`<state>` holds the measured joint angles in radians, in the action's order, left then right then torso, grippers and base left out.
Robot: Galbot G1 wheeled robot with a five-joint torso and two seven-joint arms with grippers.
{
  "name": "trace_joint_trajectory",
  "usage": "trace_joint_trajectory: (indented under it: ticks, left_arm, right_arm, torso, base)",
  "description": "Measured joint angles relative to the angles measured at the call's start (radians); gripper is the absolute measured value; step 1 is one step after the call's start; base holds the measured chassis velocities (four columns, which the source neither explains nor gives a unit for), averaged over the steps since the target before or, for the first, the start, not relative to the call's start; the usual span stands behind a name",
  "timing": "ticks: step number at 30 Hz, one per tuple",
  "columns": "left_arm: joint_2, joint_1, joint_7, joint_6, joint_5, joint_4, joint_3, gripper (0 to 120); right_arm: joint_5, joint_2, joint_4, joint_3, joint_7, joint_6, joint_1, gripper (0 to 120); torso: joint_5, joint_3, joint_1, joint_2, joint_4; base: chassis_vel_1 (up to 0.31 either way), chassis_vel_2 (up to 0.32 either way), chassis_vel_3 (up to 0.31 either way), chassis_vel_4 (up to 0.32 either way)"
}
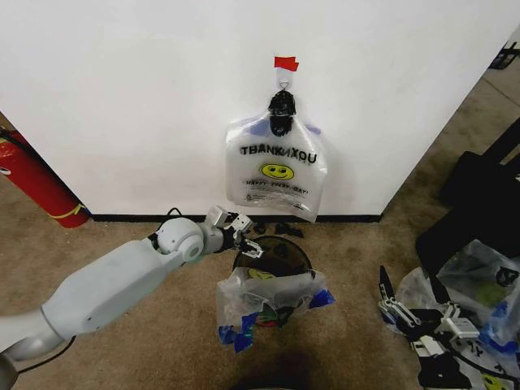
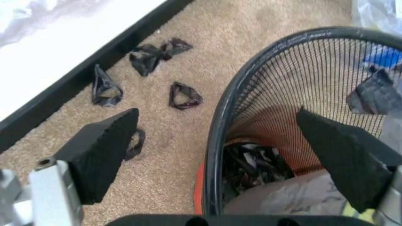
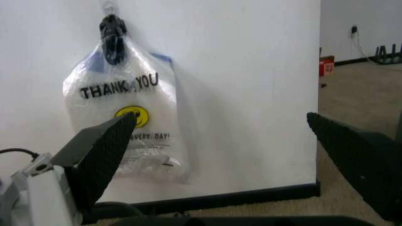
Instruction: Pick up the garbage bag from the wall and place it over the trash bin.
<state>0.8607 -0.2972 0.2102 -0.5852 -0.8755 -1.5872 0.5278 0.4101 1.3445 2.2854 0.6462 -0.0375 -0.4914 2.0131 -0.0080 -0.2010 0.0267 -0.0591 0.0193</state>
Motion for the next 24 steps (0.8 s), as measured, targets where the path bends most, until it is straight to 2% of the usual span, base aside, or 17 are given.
trace_joint_trajectory:
  ticks: [3, 8, 9, 11, 17, 19, 23, 24]
  left_arm:
    - [0.009, 0.014, 0.028, 0.000, -0.008, 0.014, 0.014, 94]
    - [0.036, 0.042, 0.098, 0.005, 0.012, 0.069, 0.049, 74]
    - [0.040, 0.045, 0.102, 0.009, 0.016, 0.077, 0.051, 69]
    - [0.042, 0.047, 0.103, 0.011, 0.017, 0.080, 0.052, 68]
    - [0.065, 0.075, 0.129, 0.029, 0.027, 0.102, 0.081, 39]
    - [0.065, 0.077, 0.129, 0.029, 0.028, 0.103, 0.084, 38]
    - [0.068, 0.085, 0.127, 0.032, 0.031, 0.109, 0.095, 19]
    - [0.068, 0.085, 0.126, 0.033, 0.030, 0.109, 0.095, 18]
  right_arm:
    - [0.000, 0.001, -0.001, 0.001, -0.001, 0.003, -0.004, 100]
    - [-0.002, 0.004, 0.017, 0.000, -0.001, 0.021, -0.007, 100]
    - [-0.002, 0.005, 0.023, 0.000, -0.001, 0.026, -0.006, 100]
    - [-0.002, 0.005, 0.025, 0.000, -0.001, 0.027, -0.006, 100]
    - [-0.009, 0.006, 0.035, -0.003, -0.001, 0.041, -0.003, 100]
    - [-0.011, 0.007, 0.035, -0.005, -0.001, 0.041, -0.003, 100]
    - [-0.023, 0.015, 0.030, -0.015, -0.001, 0.039, 0.001, 100]
    - [-0.023, 0.015, 0.029, -0.016, -0.001, 0.039, 0.001, 100]
  torso:
    - [0.0000, 0.000, 0.000, 0.000, 0.0000]
    - [0.0000, 0.000, 0.000, 0.000, -0.0001]
    - [-0.0001, 0.000, 0.000, 0.000, -0.0001]
    - [-0.0001, 0.000, 0.000, 0.000, -0.0001]
    - [0.0000, 0.000, 0.000, 0.000, -0.0001]
    - [0.0001, 0.000, 0.000, 0.000, 0.0000]
    - [0.0001, 0.000, 0.000, 0.000, 0.0000]
    - [0.0000, 0.000, 0.000, 0.000, 0.0000]
  base:
    - [0.000, 0.000, 0.000, 0.000]
    - [0.000, 0.000, 0.000, 0.000]
    - [0.000, 0.000, 0.000, 0.000]
    - [0.000, 0.000, 0.000, 0.000]
    - [0.000, 0.000, 0.000, 0.000]
    - [0.000, 0.000, 0.000, 0.000]
    - [0.000, 0.000, 0.000, 0.000]
    - [0.000, 0.000, 0.000, 0.000]
